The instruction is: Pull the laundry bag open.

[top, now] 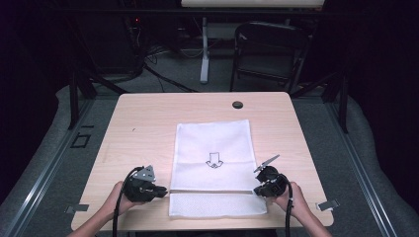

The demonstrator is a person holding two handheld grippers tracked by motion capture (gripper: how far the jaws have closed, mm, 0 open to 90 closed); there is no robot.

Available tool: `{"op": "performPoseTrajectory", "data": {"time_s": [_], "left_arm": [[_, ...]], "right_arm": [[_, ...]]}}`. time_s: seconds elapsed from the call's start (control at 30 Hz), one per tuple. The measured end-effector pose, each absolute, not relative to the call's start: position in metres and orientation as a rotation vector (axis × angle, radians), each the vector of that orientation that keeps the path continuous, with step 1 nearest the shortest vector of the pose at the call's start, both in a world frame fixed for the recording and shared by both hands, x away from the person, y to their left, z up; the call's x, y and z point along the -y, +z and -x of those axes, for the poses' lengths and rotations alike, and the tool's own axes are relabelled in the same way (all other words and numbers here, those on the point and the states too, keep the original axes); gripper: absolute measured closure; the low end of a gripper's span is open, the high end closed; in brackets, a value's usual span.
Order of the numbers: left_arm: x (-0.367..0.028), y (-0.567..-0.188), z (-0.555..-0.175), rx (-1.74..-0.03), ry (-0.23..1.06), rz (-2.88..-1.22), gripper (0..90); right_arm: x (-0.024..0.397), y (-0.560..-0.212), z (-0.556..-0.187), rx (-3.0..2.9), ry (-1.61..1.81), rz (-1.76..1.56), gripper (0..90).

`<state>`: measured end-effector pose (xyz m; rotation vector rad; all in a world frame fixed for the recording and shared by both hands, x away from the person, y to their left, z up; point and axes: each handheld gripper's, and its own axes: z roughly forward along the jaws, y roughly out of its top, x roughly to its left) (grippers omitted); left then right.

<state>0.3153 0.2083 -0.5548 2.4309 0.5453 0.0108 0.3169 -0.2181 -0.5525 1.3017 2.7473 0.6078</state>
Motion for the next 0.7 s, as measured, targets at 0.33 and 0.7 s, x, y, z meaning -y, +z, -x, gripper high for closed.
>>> {"op": "performPoseTrajectory", "data": {"time_s": [0.33, 0.7], "left_arm": [[-0.210, -0.556, -0.320, -0.592, -0.073, -2.393, 63.2], [-0.224, -0.529, -0.315, -0.831, 0.058, -2.317, 14.2]], "right_arm": [[0.224, -0.547, -0.319, -2.816, 0.675, -1.297, 64.4], [0.253, -0.517, -0.307, -2.610, 0.700, -1.300, 12.3]]}}
